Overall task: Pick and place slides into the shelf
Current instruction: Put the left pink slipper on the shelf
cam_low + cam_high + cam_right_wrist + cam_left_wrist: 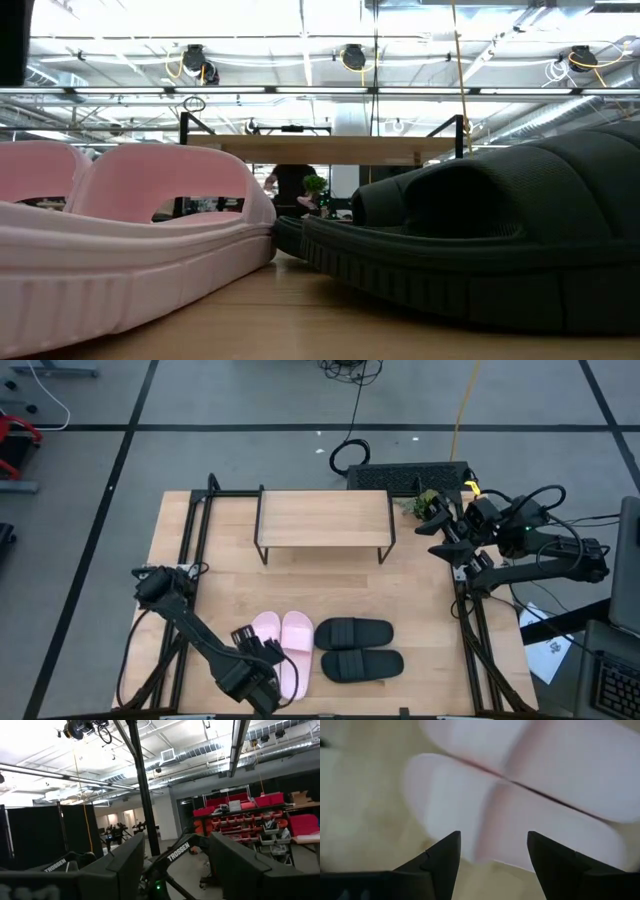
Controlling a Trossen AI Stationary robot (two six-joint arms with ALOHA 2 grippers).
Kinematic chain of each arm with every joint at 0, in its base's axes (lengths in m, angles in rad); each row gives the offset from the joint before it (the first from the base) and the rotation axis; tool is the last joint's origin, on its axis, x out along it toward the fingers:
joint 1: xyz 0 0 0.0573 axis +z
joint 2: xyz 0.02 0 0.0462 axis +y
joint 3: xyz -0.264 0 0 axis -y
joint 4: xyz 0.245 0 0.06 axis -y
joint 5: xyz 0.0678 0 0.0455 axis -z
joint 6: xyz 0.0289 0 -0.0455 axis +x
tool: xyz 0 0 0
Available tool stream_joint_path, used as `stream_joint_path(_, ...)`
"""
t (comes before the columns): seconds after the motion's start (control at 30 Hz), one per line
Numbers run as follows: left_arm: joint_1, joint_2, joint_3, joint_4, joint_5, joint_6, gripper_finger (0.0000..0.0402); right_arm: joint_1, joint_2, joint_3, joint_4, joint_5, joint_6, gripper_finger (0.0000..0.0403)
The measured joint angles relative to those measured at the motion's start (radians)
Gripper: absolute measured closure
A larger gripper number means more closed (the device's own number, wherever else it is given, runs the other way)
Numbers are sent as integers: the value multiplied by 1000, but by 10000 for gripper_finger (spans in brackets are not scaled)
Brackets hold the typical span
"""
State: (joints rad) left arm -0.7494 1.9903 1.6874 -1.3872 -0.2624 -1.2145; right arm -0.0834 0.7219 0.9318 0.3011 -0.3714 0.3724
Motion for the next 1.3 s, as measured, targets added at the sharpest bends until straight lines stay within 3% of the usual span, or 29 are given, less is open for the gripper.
stream_joint_path(0.3,-7,0,-18,115,-9,-9,170,0,0,0,0,0,5,193)
stream_joint_path(0.53,-34,0,-18,23,-19,-86,170,0,0,0,-10,0,0,193)
stream_joint_path(1.3,-41,3,-51,36,-13,-94,170,0,2,0,-103,2,-78,193)
